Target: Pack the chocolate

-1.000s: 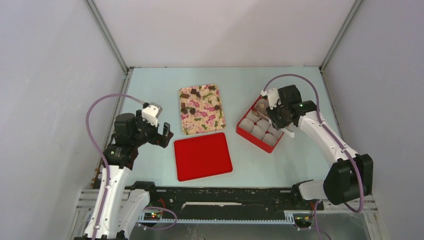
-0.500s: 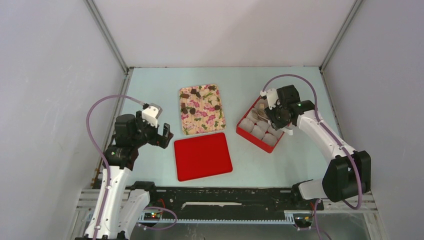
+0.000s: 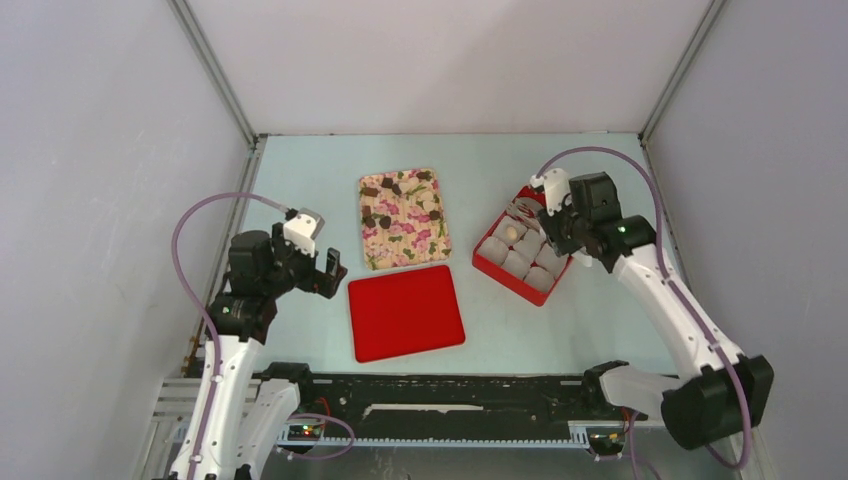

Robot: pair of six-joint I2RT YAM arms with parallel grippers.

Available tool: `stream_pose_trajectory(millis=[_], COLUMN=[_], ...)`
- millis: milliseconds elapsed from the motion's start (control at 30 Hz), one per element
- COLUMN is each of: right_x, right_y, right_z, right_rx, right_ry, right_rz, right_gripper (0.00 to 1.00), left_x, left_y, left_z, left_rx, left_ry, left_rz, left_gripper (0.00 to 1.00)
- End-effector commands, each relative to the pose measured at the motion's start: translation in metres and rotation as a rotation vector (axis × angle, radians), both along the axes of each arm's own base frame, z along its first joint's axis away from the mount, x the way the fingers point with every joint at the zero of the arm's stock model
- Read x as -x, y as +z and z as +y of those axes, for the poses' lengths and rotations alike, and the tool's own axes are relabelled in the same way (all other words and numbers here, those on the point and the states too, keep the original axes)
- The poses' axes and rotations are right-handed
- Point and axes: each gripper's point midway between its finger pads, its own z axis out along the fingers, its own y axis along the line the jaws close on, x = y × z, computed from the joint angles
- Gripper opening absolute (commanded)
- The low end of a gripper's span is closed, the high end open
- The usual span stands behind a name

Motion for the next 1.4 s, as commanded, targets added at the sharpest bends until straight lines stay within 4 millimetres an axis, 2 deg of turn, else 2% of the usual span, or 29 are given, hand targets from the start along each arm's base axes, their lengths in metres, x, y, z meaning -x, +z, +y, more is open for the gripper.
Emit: stream_pose_trajectory(millis=[0, 200, 467, 600, 667, 800, 900, 1033, 1367], right_x=[-0.005, -0.008, -0.041, -0.059, -0.067, -0.085, -0.097, -0.105, -0.097], right_y=[0.045, 0.058, 0.063, 0.055, 0.049, 0.037, 0.025, 0.017, -0.019], right_z=[0.015, 0.048, 0.103, 0.134, 0.150, 0.175, 0.187, 0.194, 0.194], right_rx=[-0.040, -0.048, -0.087, -0.109, -0.127, -0.157, -0.147, -0.124, -0.031], right_ry=[0.050, 0.165, 0.261, 0.293, 0.304, 0.305, 0.292, 0.283, 0.277], right_rz=[-0.182, -0.226, -0.236, -0.229, -0.196, -0.121, -0.070, -0.042, 0.046], right_gripper=[0.32, 0.31, 0.35, 0.40, 0.41, 0.40, 0.41, 0.42, 0.43], left_x=[-0.002, -0.001, 0.001, 0.003, 0.002, 0.004, 0.006, 0.007, 0.008], left_y=[0.003, 0.004, 0.005, 0.007, 0.009, 0.011, 0.012, 0.013, 0.014], left_z=[-0.004, -0.004, 0.000, 0.002, 0.010, 0.010, 0.011, 0.012, 0.011], left_rx=[0.036, 0.038, 0.036, 0.028, 0.027, 0.038, 0.041, 0.045, 0.049], left_ry=[-0.005, -0.007, 0.010, 0.014, 0.048, 0.052, 0.058, 0.061, 0.056], left_rz=[-0.022, -0.026, -0.037, -0.053, -0.063, -0.070, -0.074, -0.084, -0.096], left_gripper=[1.00, 1.00, 1.00, 1.00, 1.00, 1.00, 1.00, 1.00, 1.00])
